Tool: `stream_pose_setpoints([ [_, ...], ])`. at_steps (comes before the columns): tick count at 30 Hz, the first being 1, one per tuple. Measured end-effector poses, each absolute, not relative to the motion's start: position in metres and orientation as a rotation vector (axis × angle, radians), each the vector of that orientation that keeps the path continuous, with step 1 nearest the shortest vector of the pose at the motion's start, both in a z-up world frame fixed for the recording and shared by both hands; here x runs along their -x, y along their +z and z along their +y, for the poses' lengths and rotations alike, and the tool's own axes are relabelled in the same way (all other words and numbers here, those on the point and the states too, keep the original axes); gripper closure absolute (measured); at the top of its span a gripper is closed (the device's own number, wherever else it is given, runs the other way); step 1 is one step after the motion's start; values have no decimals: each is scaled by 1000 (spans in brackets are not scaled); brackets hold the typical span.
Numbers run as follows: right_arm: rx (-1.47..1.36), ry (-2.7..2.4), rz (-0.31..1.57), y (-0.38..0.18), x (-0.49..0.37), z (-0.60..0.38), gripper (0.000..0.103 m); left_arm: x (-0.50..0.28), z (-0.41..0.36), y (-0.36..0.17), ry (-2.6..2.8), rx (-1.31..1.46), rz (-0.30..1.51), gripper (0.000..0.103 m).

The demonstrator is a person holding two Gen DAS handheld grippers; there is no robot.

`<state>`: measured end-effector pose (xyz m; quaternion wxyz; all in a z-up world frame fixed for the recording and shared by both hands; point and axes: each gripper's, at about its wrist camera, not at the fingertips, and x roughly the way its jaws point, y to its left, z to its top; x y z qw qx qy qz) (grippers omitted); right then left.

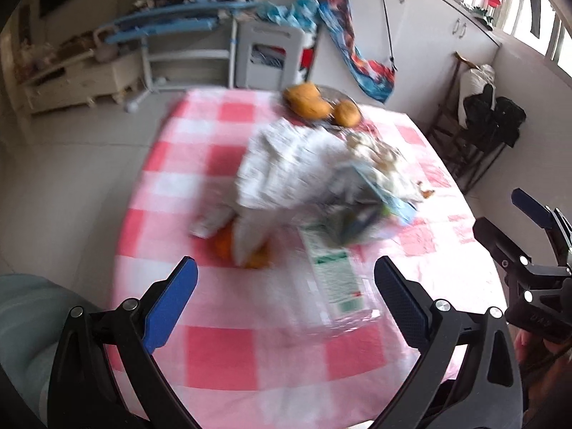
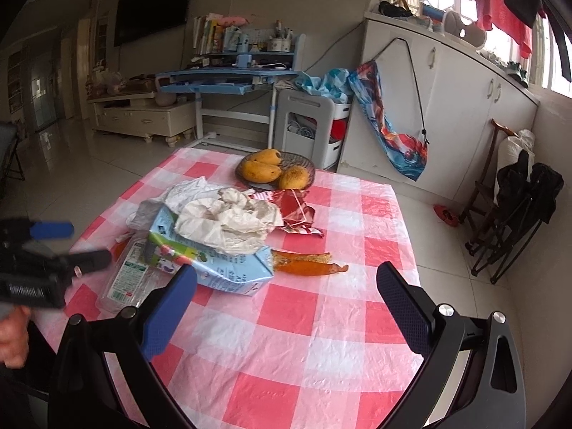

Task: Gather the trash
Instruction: 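Close the left tool on the clear plastic bottle and lift it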

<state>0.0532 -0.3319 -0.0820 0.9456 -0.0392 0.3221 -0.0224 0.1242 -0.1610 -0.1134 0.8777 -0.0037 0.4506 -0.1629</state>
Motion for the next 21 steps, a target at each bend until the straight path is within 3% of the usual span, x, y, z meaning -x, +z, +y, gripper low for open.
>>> stream_pose_setpoints([
  [10,48,-73,659,-80,-47,-350,6,-132,-209,-131,-217,-149,949,7],
  [11,49,-73,660,-80,-47,-350,6,-133,-213,-133,-205,-169,936,10],
  [13,49,-71,661,-80,-47,-351,6,-135,-215,-135,-206,-188,919,27],
  [14,47,-70,660,-80,-47,-351,6,-135,-214,-137,-230,-183,933,43],
  [21,36,-41,645,-76,-47,-343,6,-117,-184,-130,-344,-152,977,50],
])
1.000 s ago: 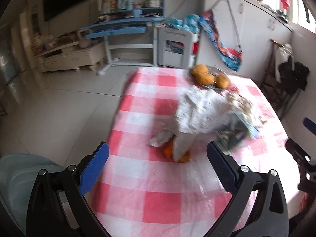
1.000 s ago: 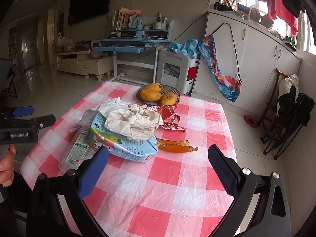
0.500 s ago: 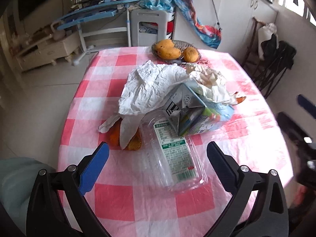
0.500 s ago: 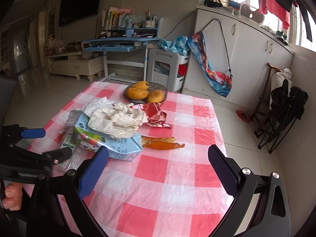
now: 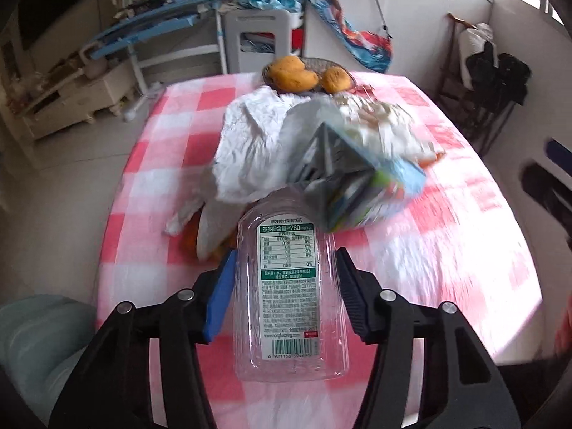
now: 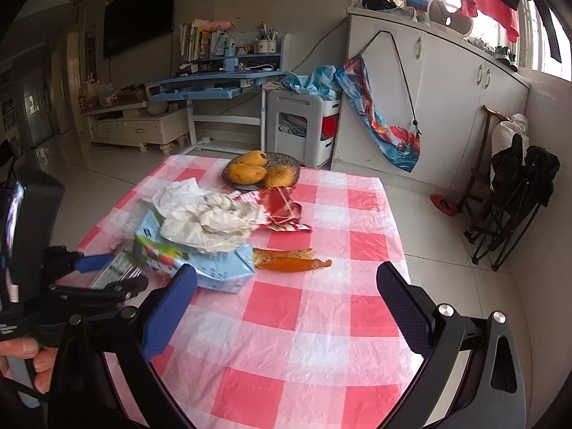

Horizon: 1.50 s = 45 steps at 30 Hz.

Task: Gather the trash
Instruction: 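Close the left tool on the clear plastic bottle and lift it, then lift the bottle with the left tool while the right tool grasps a white tissue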

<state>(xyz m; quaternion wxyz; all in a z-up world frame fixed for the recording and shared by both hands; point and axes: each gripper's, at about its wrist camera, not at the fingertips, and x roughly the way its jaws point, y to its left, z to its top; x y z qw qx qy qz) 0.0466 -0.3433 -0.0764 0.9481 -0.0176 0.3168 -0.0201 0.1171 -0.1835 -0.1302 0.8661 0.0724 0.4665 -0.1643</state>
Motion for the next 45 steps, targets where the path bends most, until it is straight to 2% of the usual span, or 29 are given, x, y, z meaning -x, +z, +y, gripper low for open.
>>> stream_pose_setpoints([
  [6,42,-8,652,-77,-50,-329,6,-92,-164,-132,-427,-266,979,48],
  [7,41,2,659,-78,-51,-327,6,-91,-161,-135,-413,-279,983,47],
  [9,37,20,677,-82,-54,-322,6,-93,-158,-138,-388,-268,990,37],
  [10,36,30,685,-83,-55,-320,6,-94,-158,-138,-378,-265,985,36],
  [13,39,52,702,-87,-58,-314,6,-97,-159,-138,-361,-276,969,41],
  [15,47,64,705,-88,-60,-309,6,-96,-158,-136,-386,-267,975,50],
  [22,-25,139,724,-93,-76,-295,7,-87,-141,-112,-549,-197,986,50],
  [33,-244,178,792,-112,-110,-292,25,-105,-94,-82,-497,19,934,50],
  [36,-291,157,823,-120,-122,-292,35,-111,-87,-81,-481,62,930,50],
  [37,-304,155,835,-124,-125,-292,43,-112,-86,-80,-474,70,925,50],
  [39,-320,153,859,-131,-128,-291,61,-113,-83,-79,-460,75,917,50],
  [40,-318,147,868,-133,-130,-290,78,-113,-82,-79,-449,78,912,50],
  [41,-319,146,865,-134,-128,-290,89,-113,-81,-78,-441,82,908,50],
  [43,-330,157,846,-133,-125,-291,98,-114,-78,-77,-427,93,897,50],
  [45,-335,180,815,-126,-119,-292,99,-113,-77,-75,-418,100,880,50],
])
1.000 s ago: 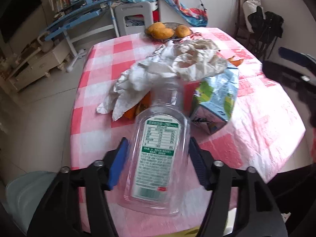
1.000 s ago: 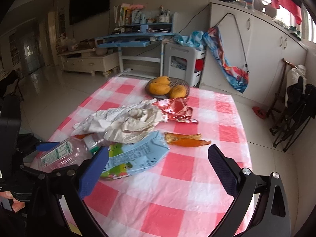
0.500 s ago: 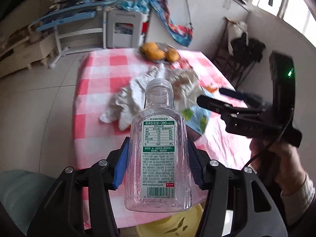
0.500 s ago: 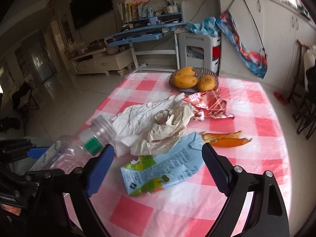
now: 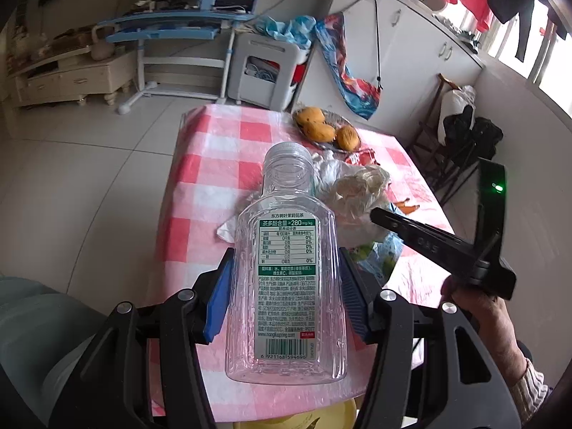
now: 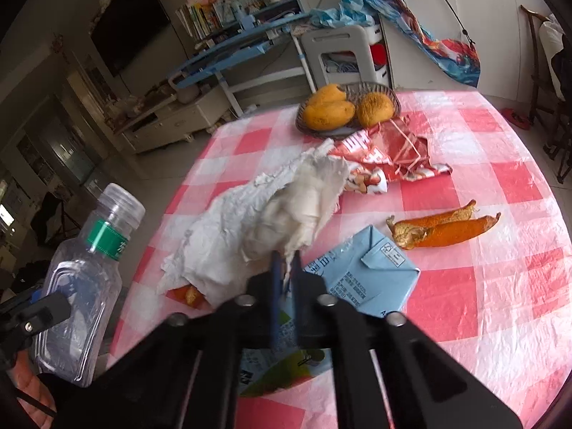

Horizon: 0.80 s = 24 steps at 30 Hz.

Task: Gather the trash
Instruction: 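Lift the bottle with the left tool while the right tool grasps a white tissue, then release the bottle from the left tool while the right tool drops the tissue into the yellow bucket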

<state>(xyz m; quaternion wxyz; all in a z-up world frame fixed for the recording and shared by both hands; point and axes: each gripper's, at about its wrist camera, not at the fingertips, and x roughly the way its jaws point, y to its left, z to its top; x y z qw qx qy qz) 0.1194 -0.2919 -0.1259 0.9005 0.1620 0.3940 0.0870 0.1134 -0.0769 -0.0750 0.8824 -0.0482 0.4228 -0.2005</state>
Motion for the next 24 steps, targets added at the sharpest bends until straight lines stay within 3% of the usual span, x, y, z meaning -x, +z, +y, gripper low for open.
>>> stream_pose_setpoints([
  [15,-433,627,658,-74,-41,-304,100,-86,-49,-60,-334,166,779,50],
  [24,-209,868,877,-100,31,-234,100,-23,-40,-68,-306,115,810,50],
])
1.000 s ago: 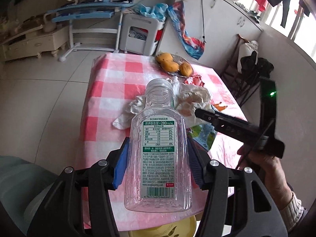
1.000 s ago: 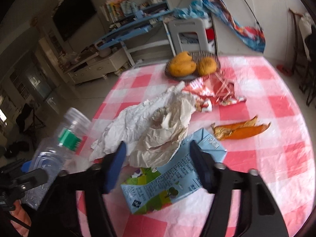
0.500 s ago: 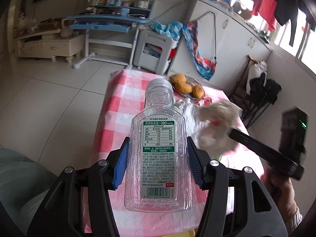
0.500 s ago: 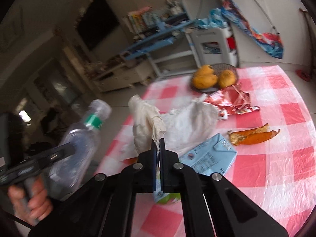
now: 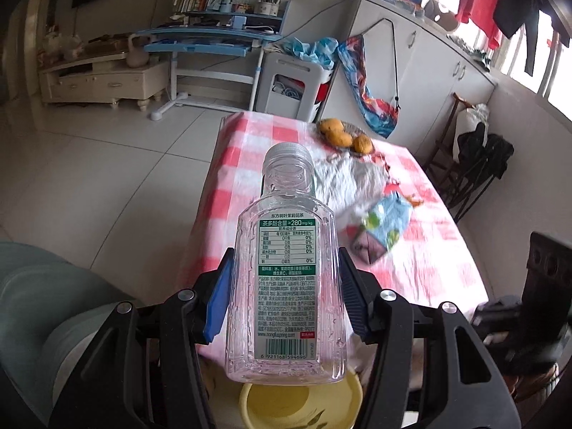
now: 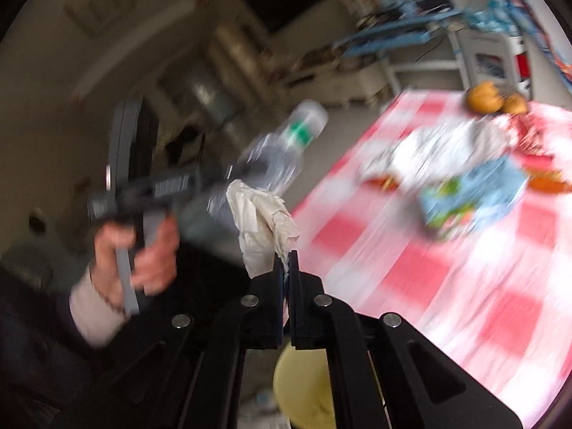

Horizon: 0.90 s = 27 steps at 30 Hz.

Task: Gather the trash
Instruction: 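Release the bottle from the left tool while the right tool drops the tissue into the yellow bucket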

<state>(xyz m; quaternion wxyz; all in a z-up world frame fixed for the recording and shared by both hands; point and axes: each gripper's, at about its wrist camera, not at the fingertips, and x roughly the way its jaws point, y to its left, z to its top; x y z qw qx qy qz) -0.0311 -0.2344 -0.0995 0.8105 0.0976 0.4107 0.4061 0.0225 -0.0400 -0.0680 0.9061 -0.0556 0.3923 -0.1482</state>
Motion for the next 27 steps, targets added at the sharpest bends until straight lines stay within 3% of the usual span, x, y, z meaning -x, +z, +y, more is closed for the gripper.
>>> stream_pose_setpoints([
  [7,3,821,1056,-137,56,-198,99,32,-50,-84,-319,56,885,50],
  [9,41,783,1089,-145,59,-196,90,49,-55,-94,-321,40,925,50],
  [11,41,739,1091,-148,64,-198,55,62,-60,-103,-323,26,958,50],
  [12,33,712,1078,-146,63,-202,50,69,-62,-110,-323,19,977,50],
  [20,-123,497,985,-131,58,-250,41,91,-79,-153,-321,-87,1116,49],
  [27,-215,425,920,-124,61,-263,38,92,-80,-124,-285,-107,992,36],
])
